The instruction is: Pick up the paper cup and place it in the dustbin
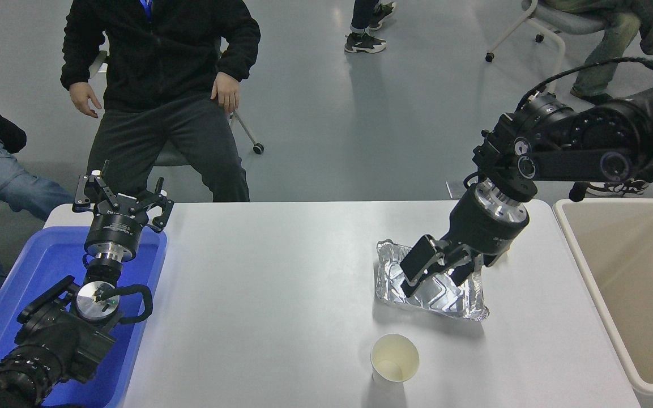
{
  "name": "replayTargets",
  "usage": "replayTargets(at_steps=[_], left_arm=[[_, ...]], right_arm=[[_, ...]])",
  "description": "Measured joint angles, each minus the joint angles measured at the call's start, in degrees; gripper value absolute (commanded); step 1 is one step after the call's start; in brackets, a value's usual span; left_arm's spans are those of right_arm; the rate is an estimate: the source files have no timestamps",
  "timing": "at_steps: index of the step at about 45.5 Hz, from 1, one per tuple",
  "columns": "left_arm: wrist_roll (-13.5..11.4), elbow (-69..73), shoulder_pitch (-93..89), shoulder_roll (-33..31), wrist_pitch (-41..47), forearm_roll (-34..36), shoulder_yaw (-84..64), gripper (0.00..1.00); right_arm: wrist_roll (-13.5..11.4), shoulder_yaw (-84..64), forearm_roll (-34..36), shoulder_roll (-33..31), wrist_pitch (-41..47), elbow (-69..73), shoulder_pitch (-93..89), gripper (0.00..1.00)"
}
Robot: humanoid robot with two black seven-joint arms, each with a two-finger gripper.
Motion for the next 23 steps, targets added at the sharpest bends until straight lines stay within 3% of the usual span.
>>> replayTargets(at_steps=[23], left_arm=[[0.0,0.0,0.0,0.0,0.0,0.0,0.0,0.99]], right_arm=[[-0.2,3.1,1.2,-0.3,-9.7,-0.3,-8.2,0.98]])
